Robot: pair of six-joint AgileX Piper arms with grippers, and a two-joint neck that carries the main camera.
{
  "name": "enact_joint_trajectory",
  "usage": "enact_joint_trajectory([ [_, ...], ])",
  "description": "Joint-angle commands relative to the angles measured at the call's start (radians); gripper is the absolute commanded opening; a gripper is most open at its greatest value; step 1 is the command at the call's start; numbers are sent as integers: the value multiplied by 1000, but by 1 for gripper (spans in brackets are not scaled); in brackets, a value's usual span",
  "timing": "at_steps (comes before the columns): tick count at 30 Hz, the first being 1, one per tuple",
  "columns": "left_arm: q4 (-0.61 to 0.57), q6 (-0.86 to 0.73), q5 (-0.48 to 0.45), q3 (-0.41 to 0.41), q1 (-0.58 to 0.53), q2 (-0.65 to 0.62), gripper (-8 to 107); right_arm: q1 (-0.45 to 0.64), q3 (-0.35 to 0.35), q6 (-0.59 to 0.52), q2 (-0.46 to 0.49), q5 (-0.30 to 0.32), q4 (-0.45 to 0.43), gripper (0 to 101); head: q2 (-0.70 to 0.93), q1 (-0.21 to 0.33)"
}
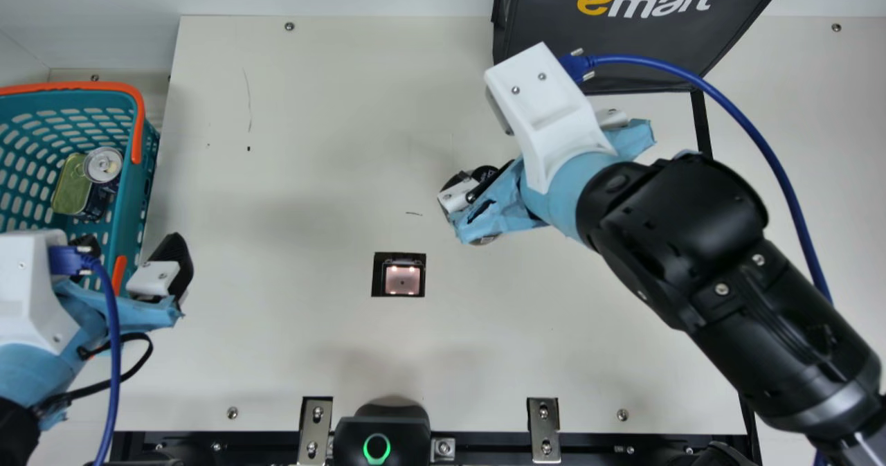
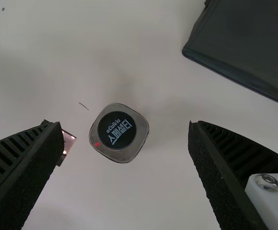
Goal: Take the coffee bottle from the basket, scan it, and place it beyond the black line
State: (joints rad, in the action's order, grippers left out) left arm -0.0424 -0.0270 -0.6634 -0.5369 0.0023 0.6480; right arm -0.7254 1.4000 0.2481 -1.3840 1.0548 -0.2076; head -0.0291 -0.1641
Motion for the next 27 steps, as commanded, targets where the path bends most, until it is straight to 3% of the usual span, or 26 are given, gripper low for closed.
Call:
enact_joint_trajectory([
  [1,0,0,0,0,0,0,90,-5,-6,6,-4,-2,-6,91,2,26],
  [27,0,0,0,0,0,0,90,-45,-73,136,-92,-62,-65,91,2,26],
])
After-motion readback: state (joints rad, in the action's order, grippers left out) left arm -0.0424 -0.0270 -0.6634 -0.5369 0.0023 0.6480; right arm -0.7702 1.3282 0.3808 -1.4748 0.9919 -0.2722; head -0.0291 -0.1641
